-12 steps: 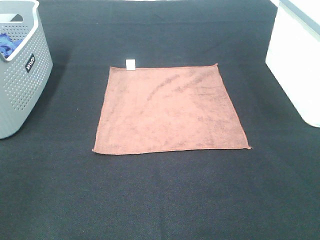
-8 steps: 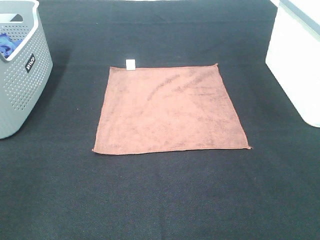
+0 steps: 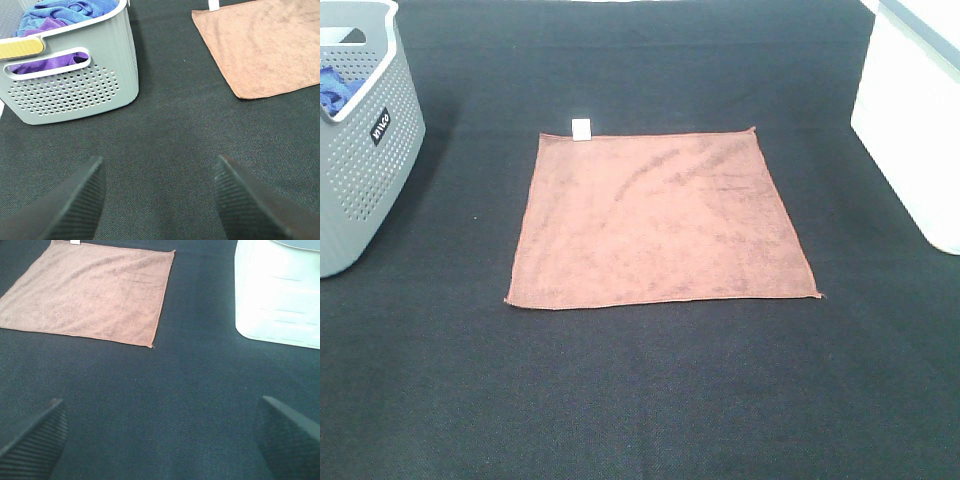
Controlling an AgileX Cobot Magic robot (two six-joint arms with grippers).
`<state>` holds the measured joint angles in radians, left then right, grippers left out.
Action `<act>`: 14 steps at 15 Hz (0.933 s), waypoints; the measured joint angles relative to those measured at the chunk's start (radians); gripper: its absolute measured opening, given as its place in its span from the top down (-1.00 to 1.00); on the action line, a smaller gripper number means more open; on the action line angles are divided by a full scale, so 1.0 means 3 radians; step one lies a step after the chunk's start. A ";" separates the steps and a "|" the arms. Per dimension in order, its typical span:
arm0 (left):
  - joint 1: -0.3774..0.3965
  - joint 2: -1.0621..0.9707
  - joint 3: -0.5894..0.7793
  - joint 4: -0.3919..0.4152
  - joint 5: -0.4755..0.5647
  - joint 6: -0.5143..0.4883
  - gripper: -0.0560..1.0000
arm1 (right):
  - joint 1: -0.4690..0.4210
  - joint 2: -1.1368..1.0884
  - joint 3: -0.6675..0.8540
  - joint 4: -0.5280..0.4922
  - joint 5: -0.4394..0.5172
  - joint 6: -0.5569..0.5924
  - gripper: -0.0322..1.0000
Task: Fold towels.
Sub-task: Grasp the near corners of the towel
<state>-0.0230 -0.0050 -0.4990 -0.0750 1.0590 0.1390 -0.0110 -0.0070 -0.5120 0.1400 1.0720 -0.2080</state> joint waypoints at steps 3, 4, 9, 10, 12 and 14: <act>0.0000 0.0000 0.0000 0.0000 0.0000 0.0000 -0.25 | 0.0000 0.0000 0.0000 0.0000 0.0000 0.0000 -0.89; 0.0000 0.0000 0.0000 0.0000 0.0000 0.0000 -0.25 | 0.0000 0.0000 0.0000 0.0000 0.0000 0.0000 -0.89; 0.0000 0.0000 0.0000 0.0000 0.0000 0.0000 -0.25 | 0.0000 0.0000 0.0000 0.0000 0.0000 0.0000 -0.89; 0.0000 0.0000 0.0000 0.0000 0.0000 0.0000 -0.25 | 0.0000 0.0000 0.0000 0.0000 0.0000 0.0000 -0.89; 0.0000 0.0000 0.0000 0.0000 0.0000 0.0000 -0.25 | 0.0000 0.0000 0.0000 0.0000 0.0000 0.0000 -0.89; 0.0000 0.0000 0.0000 0.0000 0.0000 0.0000 -0.25 | 0.0000 0.0000 0.0000 0.0000 0.0000 0.0000 -0.89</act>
<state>-0.0230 -0.0050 -0.4990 -0.0750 1.0590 0.1390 -0.0110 -0.0070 -0.5120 0.1400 1.0720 -0.2080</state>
